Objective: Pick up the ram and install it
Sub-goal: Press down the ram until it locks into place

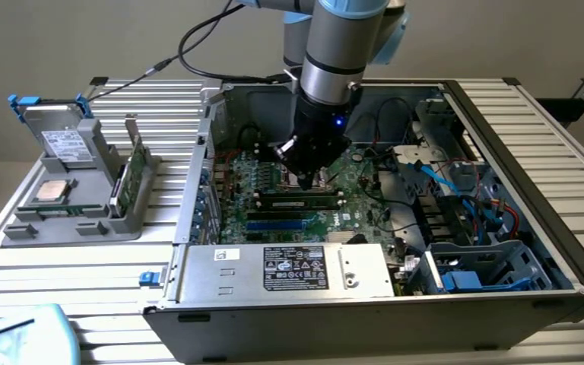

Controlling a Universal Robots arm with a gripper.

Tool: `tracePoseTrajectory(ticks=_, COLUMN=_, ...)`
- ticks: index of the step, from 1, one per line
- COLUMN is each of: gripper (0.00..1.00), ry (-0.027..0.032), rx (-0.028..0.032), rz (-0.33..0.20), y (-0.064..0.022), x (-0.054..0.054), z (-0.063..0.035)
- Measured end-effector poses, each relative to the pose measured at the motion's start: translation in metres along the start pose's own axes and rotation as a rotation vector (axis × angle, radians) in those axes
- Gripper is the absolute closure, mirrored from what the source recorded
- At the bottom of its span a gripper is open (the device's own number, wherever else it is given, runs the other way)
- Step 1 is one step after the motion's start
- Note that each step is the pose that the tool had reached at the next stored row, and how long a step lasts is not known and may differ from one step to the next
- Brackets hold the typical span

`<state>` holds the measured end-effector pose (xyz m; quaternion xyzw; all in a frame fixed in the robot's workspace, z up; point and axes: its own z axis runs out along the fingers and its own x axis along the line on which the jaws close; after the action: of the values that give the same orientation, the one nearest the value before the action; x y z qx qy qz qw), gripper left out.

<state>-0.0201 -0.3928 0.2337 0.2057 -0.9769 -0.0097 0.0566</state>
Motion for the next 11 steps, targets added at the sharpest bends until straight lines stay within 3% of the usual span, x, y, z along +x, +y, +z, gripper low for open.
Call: tracePoseTrajectory(ticks=11, gripper=0.9, ry=-0.0075, rx=-0.0156, rz=0.154, y=0.0, x=0.0, z=0.0001)
